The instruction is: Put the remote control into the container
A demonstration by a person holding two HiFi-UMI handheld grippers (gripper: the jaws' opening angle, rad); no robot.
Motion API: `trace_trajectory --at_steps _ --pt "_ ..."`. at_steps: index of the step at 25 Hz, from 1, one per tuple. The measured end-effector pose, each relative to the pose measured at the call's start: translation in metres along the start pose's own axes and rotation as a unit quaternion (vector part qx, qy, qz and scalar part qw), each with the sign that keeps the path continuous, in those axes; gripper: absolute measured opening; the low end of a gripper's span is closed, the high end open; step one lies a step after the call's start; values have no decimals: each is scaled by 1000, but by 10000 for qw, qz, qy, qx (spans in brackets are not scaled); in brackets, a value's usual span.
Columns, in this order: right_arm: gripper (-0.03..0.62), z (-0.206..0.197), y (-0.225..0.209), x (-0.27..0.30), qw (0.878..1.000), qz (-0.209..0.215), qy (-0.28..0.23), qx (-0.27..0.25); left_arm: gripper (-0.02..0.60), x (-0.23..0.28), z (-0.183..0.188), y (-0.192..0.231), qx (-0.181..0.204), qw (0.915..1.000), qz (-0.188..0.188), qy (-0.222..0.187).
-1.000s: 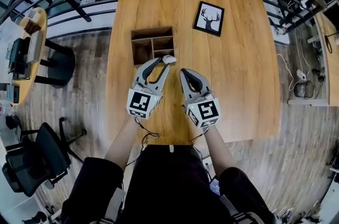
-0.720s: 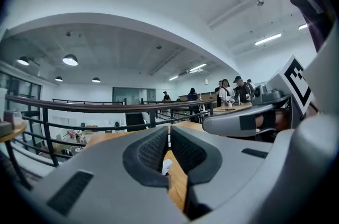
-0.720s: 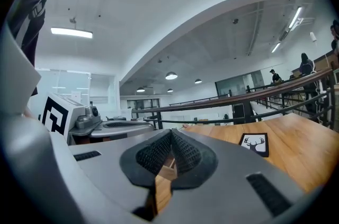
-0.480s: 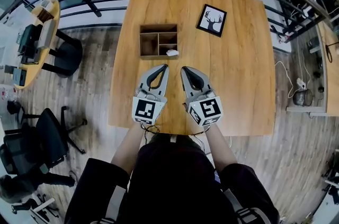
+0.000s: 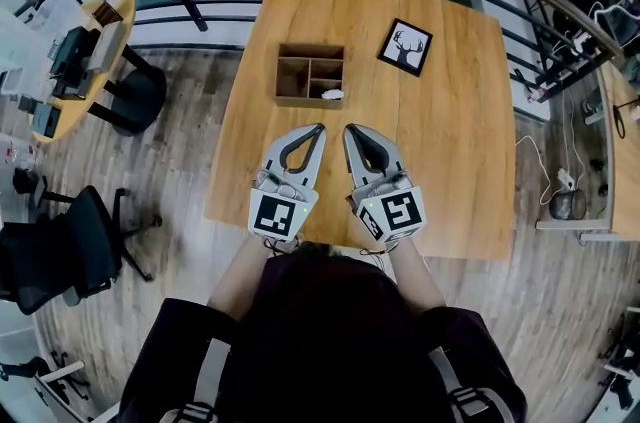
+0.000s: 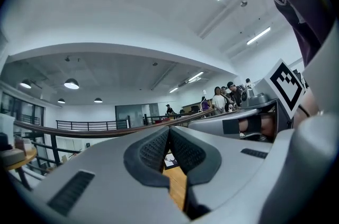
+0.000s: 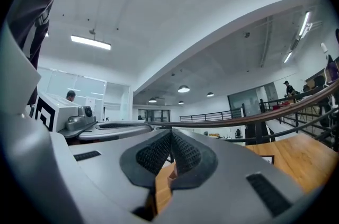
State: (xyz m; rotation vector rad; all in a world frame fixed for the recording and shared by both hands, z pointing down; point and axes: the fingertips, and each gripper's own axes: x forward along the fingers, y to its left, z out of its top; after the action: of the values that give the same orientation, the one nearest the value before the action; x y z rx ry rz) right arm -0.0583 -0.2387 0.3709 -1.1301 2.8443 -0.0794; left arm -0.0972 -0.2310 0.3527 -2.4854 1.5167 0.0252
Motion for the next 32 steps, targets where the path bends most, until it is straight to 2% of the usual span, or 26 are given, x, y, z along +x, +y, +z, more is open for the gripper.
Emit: trace_trajectory --at_steps 4,10,21,32 --pt "18 14 11 -6 9997 45 -189 -148 12 -10 13 3 -126 9998 95 -124" --pt "18 21 20 -4 9991 116 -267 -312 12 -13 26 8 -67 9995 151 -256" --pt "18 28 20 8 9981 207 -349 -459 12 -11 33 21 -71 9990 228 -382" --pt "18 26 26 9 9979 293 -320 -480 12 -18 24 24 -160 9991 290 -270"
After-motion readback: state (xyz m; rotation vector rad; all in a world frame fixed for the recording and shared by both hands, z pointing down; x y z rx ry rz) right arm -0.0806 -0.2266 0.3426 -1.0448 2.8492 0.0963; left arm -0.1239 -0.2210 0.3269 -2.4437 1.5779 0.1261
